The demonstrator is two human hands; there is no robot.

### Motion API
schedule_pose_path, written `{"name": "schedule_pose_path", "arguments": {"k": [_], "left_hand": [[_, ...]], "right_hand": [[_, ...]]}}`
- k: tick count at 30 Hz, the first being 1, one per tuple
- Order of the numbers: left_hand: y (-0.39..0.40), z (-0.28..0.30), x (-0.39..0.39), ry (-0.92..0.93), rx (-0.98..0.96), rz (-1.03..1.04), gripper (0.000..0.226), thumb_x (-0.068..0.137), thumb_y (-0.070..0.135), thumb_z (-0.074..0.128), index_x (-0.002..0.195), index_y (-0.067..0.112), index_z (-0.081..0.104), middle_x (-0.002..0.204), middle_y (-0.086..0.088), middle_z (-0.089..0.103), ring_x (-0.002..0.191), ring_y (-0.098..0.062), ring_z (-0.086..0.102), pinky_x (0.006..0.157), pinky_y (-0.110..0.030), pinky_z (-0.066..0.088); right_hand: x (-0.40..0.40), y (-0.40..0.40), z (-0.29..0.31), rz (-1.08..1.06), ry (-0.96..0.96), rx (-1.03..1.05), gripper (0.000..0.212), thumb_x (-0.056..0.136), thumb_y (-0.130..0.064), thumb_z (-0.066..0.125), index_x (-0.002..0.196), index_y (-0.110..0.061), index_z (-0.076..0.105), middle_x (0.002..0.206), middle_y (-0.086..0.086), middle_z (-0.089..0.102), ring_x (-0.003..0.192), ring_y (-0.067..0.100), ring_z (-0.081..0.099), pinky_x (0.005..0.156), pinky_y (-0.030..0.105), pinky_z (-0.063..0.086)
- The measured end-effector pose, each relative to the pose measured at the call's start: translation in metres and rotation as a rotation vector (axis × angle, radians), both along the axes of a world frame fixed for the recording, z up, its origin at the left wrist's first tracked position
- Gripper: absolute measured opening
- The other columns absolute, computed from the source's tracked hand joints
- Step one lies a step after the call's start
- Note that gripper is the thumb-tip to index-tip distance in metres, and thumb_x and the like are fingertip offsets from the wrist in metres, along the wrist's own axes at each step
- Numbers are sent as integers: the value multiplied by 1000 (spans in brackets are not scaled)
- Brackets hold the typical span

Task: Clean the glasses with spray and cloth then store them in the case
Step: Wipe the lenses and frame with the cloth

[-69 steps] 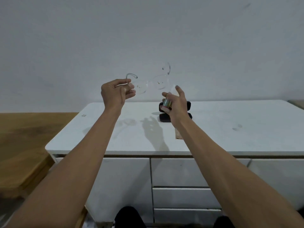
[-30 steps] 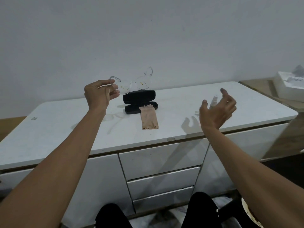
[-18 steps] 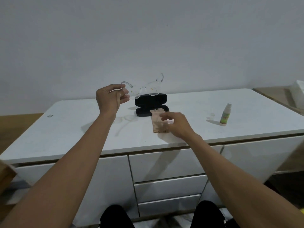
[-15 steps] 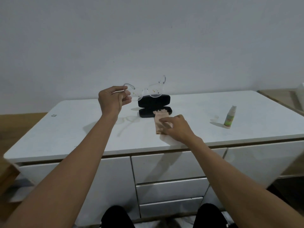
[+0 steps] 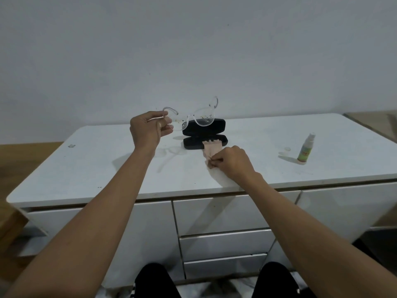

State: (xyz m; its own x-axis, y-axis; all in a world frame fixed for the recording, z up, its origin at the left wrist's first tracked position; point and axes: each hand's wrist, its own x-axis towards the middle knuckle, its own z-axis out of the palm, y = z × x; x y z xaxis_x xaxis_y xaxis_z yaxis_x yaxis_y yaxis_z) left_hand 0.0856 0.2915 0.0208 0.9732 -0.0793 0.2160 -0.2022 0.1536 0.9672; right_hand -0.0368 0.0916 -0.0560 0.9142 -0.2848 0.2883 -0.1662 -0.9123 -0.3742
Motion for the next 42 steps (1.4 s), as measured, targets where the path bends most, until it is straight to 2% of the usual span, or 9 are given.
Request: {"name": "schedule_pose_path", "arguments": {"k": [6, 11, 14, 19, 22, 25, 30, 35, 42], "left_hand": [[0, 2, -1, -1, 3, 3, 13, 79, -7, 75, 88, 3, 78, 77, -17, 74, 65, -30, 72, 72, -35, 64], [3, 6, 0, -10, 4, 9, 14, 81, -8, 73, 92, 0, 78, 75, -15, 75, 63, -28, 71, 70, -33, 64], [5, 7, 0, -21, 4, 16, 14, 82, -8, 73, 92, 0, 78, 74, -15, 75, 62, -28, 71, 69, -33, 64], [9, 9, 1, -30, 7, 49, 15, 82, -8, 71, 93, 1, 78, 77, -18, 75, 64, -28, 72, 70, -34, 64], [9, 10, 0, -32, 13, 59, 15, 83, -9, 70, 92, 2, 77, 78, -18, 75, 63, -28, 71, 69, -34, 64], [11, 13, -3, -42, 16, 52, 16, 83, -9, 69, 89, 3, 77, 76, -16, 75, 61, -27, 71, 68, -33, 64], [14, 21, -7, -83, 22, 36, 18, 84, -10, 67, 84, 6, 76, 74, -16, 73, 59, -28, 69, 65, -32, 62], [17, 31, -9, -128, 46, 60, 20, 82, -9, 70, 79, 9, 75, 69, -16, 70, 54, -27, 67, 64, -33, 63], [18, 38, -14, -166, 71, 65, 21, 84, -11, 68, 79, 8, 74, 68, -17, 70, 54, -26, 66, 66, -37, 65]], "right_hand": [[2, -1, 5, -42, -51, 232, 15, 91, -23, 72, 84, -23, 85, 74, 4, 70, 73, 24, 58, 61, 30, 39], [1, 2, 25, -154, -279, 839, 14, 92, -27, 76, 96, -16, 83, 87, 4, 77, 81, 21, 70, 63, 30, 57], [-1, 8, 47, -164, -377, 1241, 10, 92, -17, 75, 93, -8, 79, 72, 5, 67, 71, 23, 67, 67, 29, 61], [-8, 26, 82, -44, -448, 1502, 17, 99, -11, 62, 83, -8, 66, 63, 7, 58, 46, 20, 55, 63, 30, 51], [-2, 33, 91, -15, -531, 1644, 8, 98, -11, 68, 96, -7, 75, 74, 6, 63, 57, 22, 58, 64, 29, 51], [7, 36, 91, 7, -536, 1473, 12, 96, -18, 71, 92, -9, 77, 78, 12, 54, 69, 29, 47, 62, 33, 39], [13, 44, 94, -92, -551, 1227, 12, 91, -32, 76, 99, -27, 83, 74, -9, 70, 75, 10, 64, 74, 29, 53], [21, 49, 96, -68, -618, 1041, 20, 93, -32, 67, 95, -22, 84, 69, -15, 73, 67, 0, 63, 91, 28, 53], [30, 54, 103, -107, -773, 1026, 18, 88, -17, 73, 101, -24, 83, 94, -9, 81, 96, 1, 73, 89, 17, 53]]}}
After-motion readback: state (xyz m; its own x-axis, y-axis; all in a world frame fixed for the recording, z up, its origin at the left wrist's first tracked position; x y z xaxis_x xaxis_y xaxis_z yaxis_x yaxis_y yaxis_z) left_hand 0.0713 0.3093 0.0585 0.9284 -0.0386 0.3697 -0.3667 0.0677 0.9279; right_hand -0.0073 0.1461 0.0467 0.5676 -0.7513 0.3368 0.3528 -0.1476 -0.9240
